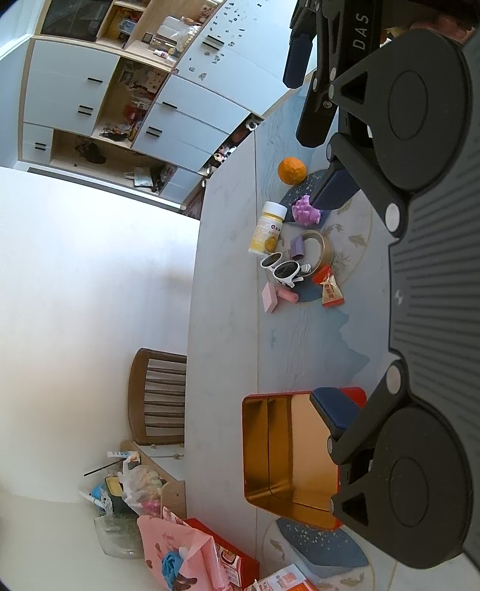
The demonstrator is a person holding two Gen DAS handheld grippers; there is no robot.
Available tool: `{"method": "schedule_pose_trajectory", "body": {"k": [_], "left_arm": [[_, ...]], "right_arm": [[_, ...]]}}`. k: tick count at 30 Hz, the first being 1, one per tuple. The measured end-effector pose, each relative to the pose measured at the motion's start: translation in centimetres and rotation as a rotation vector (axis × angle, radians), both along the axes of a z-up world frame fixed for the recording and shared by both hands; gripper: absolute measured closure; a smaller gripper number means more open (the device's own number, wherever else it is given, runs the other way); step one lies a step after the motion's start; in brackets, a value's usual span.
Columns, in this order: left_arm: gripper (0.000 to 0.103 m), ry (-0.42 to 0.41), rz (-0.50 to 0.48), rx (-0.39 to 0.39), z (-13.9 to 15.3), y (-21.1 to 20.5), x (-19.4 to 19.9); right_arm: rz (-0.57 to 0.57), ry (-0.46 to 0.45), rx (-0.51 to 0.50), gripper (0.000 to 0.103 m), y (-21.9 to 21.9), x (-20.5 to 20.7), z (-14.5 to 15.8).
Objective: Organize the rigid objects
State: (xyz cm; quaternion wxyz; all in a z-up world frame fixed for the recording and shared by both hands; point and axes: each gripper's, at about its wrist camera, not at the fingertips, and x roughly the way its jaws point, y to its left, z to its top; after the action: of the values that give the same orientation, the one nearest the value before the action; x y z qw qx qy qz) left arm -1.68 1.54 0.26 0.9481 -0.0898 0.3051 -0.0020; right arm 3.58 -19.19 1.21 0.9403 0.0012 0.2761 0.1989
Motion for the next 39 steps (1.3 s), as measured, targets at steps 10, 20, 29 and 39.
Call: {"method": "schedule_pose_trajectory", "body": {"k": [10,20,29,39], "left_arm": [[0.000,0.003,-0.016,-0.018,-0.1,-0.8,1.5],[0.000,0.032,0.007,-0.013,-0.6,-2.5,4.7],[0.000,0.083,0.024,-0.034,-2.1,-4.0,9.1],[0.000,0.142,0.071,-0.034,-5.1,-4.7,13.1]], "right_arm": [[-0.004,0.009,0.007,0.002,-1.4,1.3,-0.2],[0.026,0.036,0.010,0.003,-3.2,5.1,-1.1],[0.025,0.061,-0.010,0.003,-5.9,10.2,-2.3],[0.010,0.110,-0.060,0.003,-9.0,15.4,-5.7]]}}
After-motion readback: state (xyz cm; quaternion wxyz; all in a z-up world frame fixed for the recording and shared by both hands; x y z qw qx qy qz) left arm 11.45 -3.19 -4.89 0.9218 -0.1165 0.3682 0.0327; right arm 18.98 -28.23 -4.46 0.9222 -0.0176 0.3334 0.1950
